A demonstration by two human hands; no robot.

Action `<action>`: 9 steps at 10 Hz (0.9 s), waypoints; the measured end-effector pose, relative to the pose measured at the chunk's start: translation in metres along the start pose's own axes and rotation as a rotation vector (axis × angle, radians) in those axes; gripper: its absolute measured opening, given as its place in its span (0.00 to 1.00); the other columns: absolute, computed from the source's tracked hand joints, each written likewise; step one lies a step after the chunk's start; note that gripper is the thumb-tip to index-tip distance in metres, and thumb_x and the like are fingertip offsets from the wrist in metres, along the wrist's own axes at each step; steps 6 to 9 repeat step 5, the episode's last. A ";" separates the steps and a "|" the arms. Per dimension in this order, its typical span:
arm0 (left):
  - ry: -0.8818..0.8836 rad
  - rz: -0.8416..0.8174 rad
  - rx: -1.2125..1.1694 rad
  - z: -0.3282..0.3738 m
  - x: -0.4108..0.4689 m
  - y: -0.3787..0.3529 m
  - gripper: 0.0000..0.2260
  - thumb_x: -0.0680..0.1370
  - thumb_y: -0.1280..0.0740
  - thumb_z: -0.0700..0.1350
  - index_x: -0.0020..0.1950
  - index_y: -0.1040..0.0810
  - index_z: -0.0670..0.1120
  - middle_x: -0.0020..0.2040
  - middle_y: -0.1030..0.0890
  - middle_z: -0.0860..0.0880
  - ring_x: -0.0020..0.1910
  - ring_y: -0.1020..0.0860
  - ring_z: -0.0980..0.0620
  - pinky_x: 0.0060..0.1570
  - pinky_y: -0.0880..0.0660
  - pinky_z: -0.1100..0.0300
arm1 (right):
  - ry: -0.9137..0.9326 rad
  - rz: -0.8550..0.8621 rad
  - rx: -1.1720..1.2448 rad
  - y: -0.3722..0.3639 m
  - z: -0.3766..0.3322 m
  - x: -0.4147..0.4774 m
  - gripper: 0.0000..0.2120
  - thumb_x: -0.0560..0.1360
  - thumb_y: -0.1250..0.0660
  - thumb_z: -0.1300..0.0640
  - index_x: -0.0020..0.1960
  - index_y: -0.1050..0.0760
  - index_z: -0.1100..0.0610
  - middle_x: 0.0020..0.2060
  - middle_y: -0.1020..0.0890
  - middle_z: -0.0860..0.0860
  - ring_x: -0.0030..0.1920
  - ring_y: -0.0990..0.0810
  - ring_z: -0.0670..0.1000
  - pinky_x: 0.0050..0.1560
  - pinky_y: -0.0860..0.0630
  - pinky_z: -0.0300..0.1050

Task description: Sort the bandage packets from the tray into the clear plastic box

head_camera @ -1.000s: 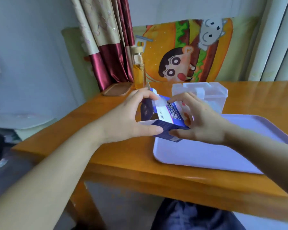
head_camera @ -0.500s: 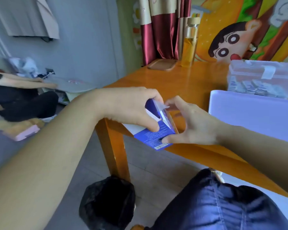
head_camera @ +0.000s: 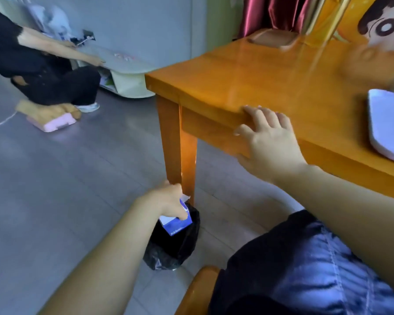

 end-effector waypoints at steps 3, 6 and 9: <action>0.104 0.170 0.008 -0.042 0.082 -0.078 0.36 0.71 0.30 0.52 0.74 0.45 0.50 0.76 0.53 0.43 0.74 0.50 0.40 0.62 0.32 0.47 | -0.032 0.168 -0.090 -0.004 -0.007 0.002 0.09 0.66 0.34 0.53 0.45 0.21 0.53 0.66 0.29 0.62 0.65 0.30 0.65 0.60 0.40 0.56; 0.139 0.102 -0.054 -0.049 0.092 -0.075 0.32 0.75 0.34 0.55 0.75 0.43 0.50 0.75 0.44 0.43 0.72 0.41 0.40 0.65 0.33 0.44 | -0.063 0.198 -0.063 -0.003 -0.003 0.001 0.08 0.67 0.34 0.52 0.45 0.21 0.52 0.66 0.29 0.61 0.65 0.31 0.65 0.60 0.40 0.56; 0.139 0.102 -0.054 -0.049 0.092 -0.075 0.32 0.75 0.34 0.55 0.75 0.43 0.50 0.75 0.44 0.43 0.72 0.41 0.40 0.65 0.33 0.44 | -0.063 0.198 -0.063 -0.003 -0.003 0.001 0.08 0.67 0.34 0.52 0.45 0.21 0.52 0.66 0.29 0.61 0.65 0.31 0.65 0.60 0.40 0.56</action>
Point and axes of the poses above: each hand's wrist, its own x-axis towards the middle knuckle, its own y-axis out of the back of the hand, z = x × y, the point moved 10 cm from there along x, towards the middle knuckle
